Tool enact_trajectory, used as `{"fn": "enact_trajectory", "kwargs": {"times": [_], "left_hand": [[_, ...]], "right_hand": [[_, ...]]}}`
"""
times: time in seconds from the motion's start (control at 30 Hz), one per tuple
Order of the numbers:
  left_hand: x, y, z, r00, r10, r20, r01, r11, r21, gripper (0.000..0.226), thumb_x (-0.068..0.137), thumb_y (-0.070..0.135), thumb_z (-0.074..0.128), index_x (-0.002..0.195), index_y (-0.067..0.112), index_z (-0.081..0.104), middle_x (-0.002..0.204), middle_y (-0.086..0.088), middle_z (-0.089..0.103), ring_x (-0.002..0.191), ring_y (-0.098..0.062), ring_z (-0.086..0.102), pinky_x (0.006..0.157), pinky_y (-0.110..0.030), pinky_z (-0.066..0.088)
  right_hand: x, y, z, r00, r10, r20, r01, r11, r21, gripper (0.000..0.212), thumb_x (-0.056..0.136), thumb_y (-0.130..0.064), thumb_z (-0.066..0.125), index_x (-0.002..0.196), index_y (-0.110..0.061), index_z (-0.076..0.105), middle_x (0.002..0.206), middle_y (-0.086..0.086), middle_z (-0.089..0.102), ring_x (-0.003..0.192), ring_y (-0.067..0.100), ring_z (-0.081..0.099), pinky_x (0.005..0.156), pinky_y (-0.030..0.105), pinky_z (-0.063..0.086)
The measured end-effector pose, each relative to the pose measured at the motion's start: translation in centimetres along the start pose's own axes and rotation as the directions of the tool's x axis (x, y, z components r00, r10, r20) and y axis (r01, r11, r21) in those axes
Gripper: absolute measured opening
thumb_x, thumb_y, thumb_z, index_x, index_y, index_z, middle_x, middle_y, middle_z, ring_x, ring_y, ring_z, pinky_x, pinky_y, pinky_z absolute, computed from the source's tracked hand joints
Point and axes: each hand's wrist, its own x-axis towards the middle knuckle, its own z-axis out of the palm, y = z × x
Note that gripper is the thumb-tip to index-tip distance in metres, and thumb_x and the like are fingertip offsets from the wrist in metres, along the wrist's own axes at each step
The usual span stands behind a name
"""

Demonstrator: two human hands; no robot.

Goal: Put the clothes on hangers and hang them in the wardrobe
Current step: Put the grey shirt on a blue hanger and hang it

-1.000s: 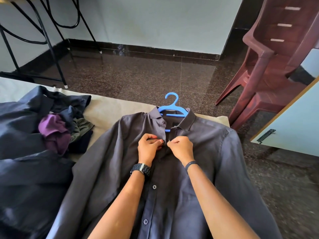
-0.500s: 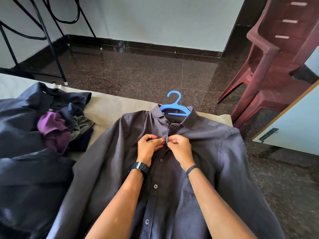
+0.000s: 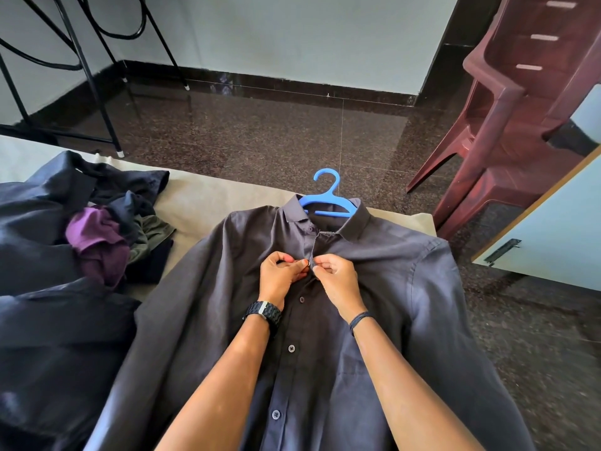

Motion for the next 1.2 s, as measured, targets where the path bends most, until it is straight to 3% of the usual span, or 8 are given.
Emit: {"fn": "enact_trajectory", "kwargs": {"times": [0.17, 0.33, 0.47, 0.63, 0.73, 0.87, 1.0, 1.2], "left_hand": [[0.2, -0.1, 0.3, 1.000, 0.001, -0.021, -0.001, 1.000, 0.015, 0.032, 0.081, -0.008, 0.067, 0.072, 0.011, 0.044, 0.056, -0.003, 0.062, 0.055, -0.013, 0.064, 0.056, -0.020, 0.055], [0.1, -0.1, 0.1, 1.000, 0.007, -0.002, -0.007, 1.000, -0.010, 0.033, 0.083, -0.009, 0.064, 0.071, 0.012, 0.042, 0.076, -0.014, 0.066, 0.065, -0.016, 0.067, 0.060, -0.023, 0.057], [0.3, -0.1, 0.0, 1.000, 0.005, 0.016, -0.004, 1.000, -0.005, 0.034, 0.083, -0.010, 0.063, 0.070, 0.013, 0.041, 0.079, -0.017, 0.067, 0.065, -0.016, 0.067, 0.062, -0.024, 0.057], [0.3, -0.1, 0.1, 1.000, 0.006, 0.006, -0.006, 1.000, 0.008, 0.037, 0.084, -0.008, 0.064, 0.069, 0.014, 0.038, 0.081, -0.021, 0.065, 0.060, -0.015, 0.066, 0.060, -0.023, 0.057], [0.4, -0.2, 0.1, 1.000, 0.010, 0.007, -0.010, 1.000, 0.020, 0.038, 0.082, -0.008, 0.066, 0.069, 0.014, 0.038, 0.081, -0.021, 0.065, 0.061, -0.016, 0.067, 0.060, -0.023, 0.058], [0.3, -0.2, 0.1, 1.000, 0.019, 0.019, -0.020, 0.999, 0.041, 0.035, 0.082, -0.006, 0.067, 0.071, 0.013, 0.040, 0.076, -0.017, 0.065, 0.066, -0.019, 0.067, 0.064, -0.025, 0.058], [0.3, -0.4, -0.2, 0.999, 0.013, 0.039, -0.014, 0.999, 0.033, 0.029, 0.084, -0.006, 0.065, 0.074, 0.011, 0.043, 0.077, -0.016, 0.066, 0.068, -0.018, 0.068, 0.066, -0.025, 0.058], [0.1, -0.3, -0.5, 0.995, 0.015, 0.096, -0.019, 0.999, 0.038, 0.028, 0.081, -0.004, 0.070, 0.087, 0.008, 0.045, 0.078, -0.014, 0.071, 0.068, -0.018, 0.068, 0.071, -0.028, 0.058]], "right_hand": [[0.3, 0.4, 0.3, 1.000, 0.001, 0.023, -0.003, 0.999, 0.051, 0.014, 0.084, -0.005, 0.062, 0.091, -0.011, 0.073, 0.085, 0.003, 0.073, 0.086, 0.019, 0.069, 0.086, 0.042, 0.056], [0.6, 0.9, 0.6, 0.999, 0.030, -0.030, -0.028, 0.998, 0.065, 0.015, 0.085, -0.007, 0.060, 0.092, -0.010, 0.073, 0.084, 0.005, 0.073, 0.084, 0.021, 0.069, 0.085, 0.045, 0.056], [0.6, 0.9, 0.6, 1.000, 0.027, -0.005, -0.027, 0.996, 0.084, 0.015, 0.086, -0.005, 0.060, 0.091, -0.008, 0.073, 0.084, 0.006, 0.072, 0.085, 0.022, 0.069, 0.085, 0.040, 0.056], [0.8, 0.6, 0.1, 0.995, 0.073, 0.068, -0.087, 0.970, 0.228, 0.022, 0.090, 0.002, 0.051, 0.091, -0.004, 0.072, 0.088, 0.011, 0.071, 0.083, 0.020, 0.066, 0.076, 0.026, 0.056], [0.8, 0.7, -0.1, 0.996, 0.042, 0.082, -0.058, 0.977, 0.204, 0.017, 0.089, 0.004, 0.055, 0.094, 0.000, 0.071, 0.087, 0.014, 0.070, 0.078, 0.017, 0.065, 0.071, 0.021, 0.055], [1.0, 0.7, 0.2, 0.997, 0.023, 0.067, -0.032, 0.990, 0.138, 0.008, 0.082, 0.002, 0.066, 0.086, -0.005, 0.070, 0.081, 0.014, 0.070, 0.077, 0.020, 0.065, 0.077, 0.034, 0.056], [1.2, 0.6, 0.5, 0.999, 0.020, 0.031, -0.022, 0.999, 0.047, 0.009, 0.078, -0.002, 0.071, 0.078, -0.011, 0.068, 0.073, 0.005, 0.068, 0.074, 0.020, 0.066, 0.078, 0.037, 0.057], [1.1, 0.7, 0.6, 1.000, 0.023, 0.009, -0.023, 1.000, -0.013, 0.006, 0.081, -0.005, 0.070, 0.087, -0.004, 0.070, 0.077, 0.008, 0.070, 0.072, 0.018, 0.066, 0.077, 0.032, 0.057]]}}
